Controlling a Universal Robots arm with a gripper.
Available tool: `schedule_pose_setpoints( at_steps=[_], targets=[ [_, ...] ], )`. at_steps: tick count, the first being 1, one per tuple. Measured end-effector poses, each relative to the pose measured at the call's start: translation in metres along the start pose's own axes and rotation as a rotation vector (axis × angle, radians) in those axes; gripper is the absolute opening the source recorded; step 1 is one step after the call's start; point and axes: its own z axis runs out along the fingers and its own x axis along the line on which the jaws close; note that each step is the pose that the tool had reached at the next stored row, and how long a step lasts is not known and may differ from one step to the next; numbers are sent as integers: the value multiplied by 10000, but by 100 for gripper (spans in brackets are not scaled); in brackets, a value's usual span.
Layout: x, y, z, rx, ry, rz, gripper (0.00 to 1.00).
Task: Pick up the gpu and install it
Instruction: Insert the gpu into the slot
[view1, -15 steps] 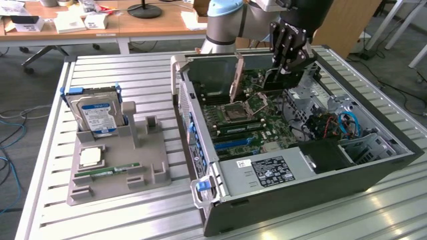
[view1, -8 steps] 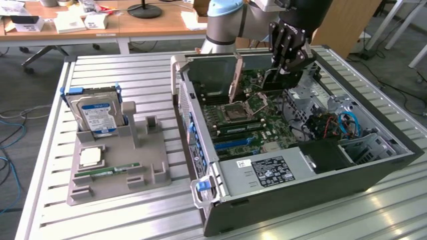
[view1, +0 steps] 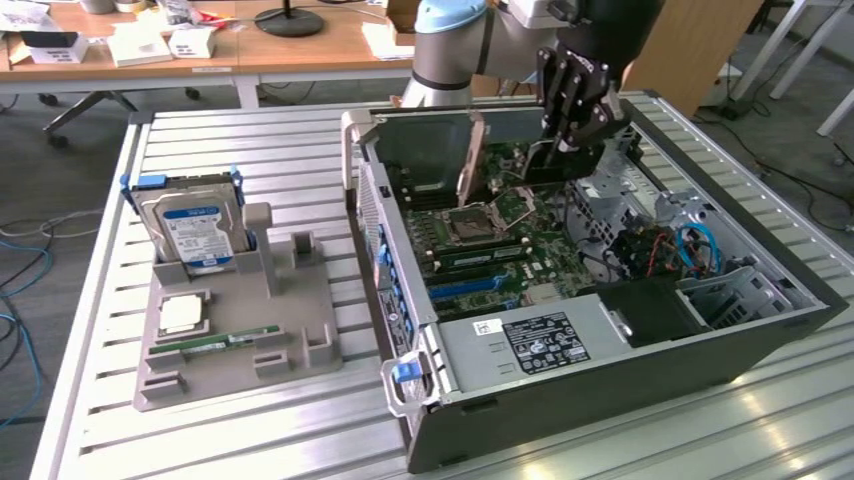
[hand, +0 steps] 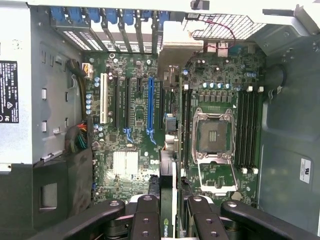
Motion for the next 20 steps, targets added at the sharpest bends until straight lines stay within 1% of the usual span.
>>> schedule_pose_setpoints(
  at_steps=[7,16,20],
  targets=[
    [2,0,84,0,2,0,26],
    [3,0,101,0,1,0,26],
    [4,1,129,0,0,0,26]
  ],
)
